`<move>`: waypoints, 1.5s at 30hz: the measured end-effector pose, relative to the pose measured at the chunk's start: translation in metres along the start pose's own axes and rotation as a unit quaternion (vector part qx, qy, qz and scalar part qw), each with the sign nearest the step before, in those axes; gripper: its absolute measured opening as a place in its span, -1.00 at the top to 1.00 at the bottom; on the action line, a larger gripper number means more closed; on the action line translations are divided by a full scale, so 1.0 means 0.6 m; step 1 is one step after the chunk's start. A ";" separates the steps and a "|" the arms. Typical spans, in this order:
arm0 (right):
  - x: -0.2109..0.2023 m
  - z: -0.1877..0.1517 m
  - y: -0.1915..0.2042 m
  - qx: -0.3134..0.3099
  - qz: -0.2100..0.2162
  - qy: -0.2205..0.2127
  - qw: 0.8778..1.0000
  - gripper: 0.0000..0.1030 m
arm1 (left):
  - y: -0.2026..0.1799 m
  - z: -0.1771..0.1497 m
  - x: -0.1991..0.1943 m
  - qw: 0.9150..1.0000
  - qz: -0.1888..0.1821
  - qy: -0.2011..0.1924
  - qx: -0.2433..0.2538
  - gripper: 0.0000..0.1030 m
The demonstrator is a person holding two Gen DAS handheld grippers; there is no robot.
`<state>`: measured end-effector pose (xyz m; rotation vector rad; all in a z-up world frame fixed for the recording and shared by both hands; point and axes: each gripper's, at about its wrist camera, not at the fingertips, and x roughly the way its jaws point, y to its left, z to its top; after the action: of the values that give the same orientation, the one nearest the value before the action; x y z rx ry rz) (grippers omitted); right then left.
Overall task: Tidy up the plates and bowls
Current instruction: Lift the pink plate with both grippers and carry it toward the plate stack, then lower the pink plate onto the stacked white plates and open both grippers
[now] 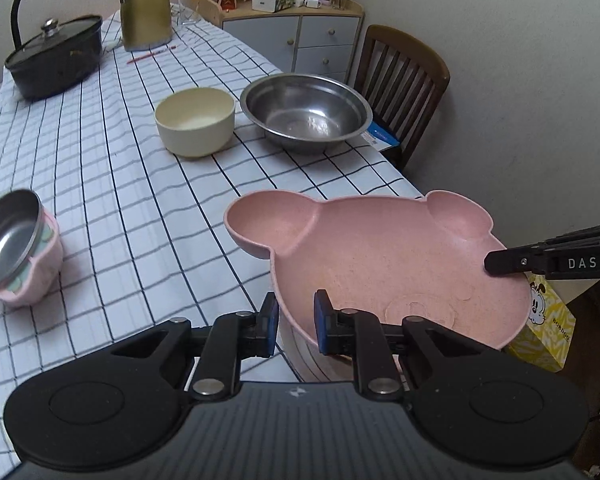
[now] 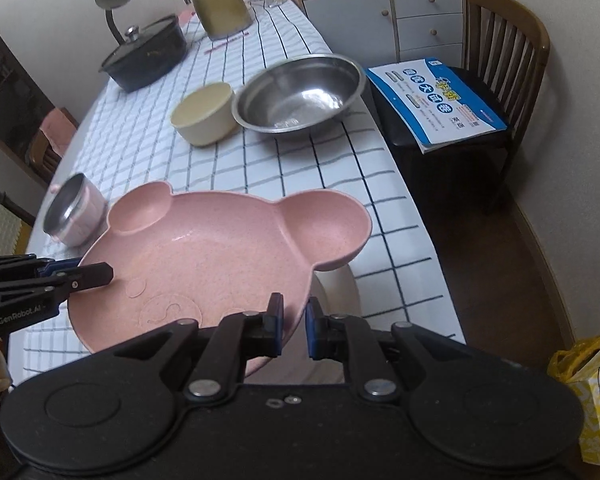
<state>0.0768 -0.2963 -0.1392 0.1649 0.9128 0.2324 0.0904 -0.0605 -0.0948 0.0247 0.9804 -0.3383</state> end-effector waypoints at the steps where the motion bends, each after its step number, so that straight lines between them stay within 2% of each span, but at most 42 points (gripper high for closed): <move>1: 0.003 -0.003 -0.005 -0.001 0.000 0.000 1.000 0.77 | -0.002 -0.004 0.004 1.000 0.002 -0.002 -0.001 0.67; 6: 0.019 -0.012 -0.022 -0.022 0.006 -0.005 1.000 0.77 | -0.019 -0.022 0.021 1.000 0.016 -0.005 0.011 0.67; 19: 0.052 -0.016 -0.049 -0.032 0.003 -0.002 0.999 0.79 | -0.032 -0.042 0.054 1.000 0.019 0.012 0.004 0.67; 28: 0.069 -0.019 -0.048 -0.042 -0.006 0.005 0.999 0.79 | -0.035 -0.052 0.069 0.999 0.023 0.026 0.001 0.67; 41: 0.085 -0.011 -0.041 -0.052 -0.027 -0.010 0.998 0.79 | -0.030 -0.047 0.088 0.999 0.033 0.032 -0.012 0.67; 45: 0.090 -0.010 -0.037 -0.053 -0.035 -0.010 0.998 0.72 | -0.031 -0.046 0.094 0.999 0.037 0.034 -0.004 0.66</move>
<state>0.1063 -0.3029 -0.1892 0.0368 0.8829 0.2141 0.0915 -0.0887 -0.1538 0.0651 1.0452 -0.2671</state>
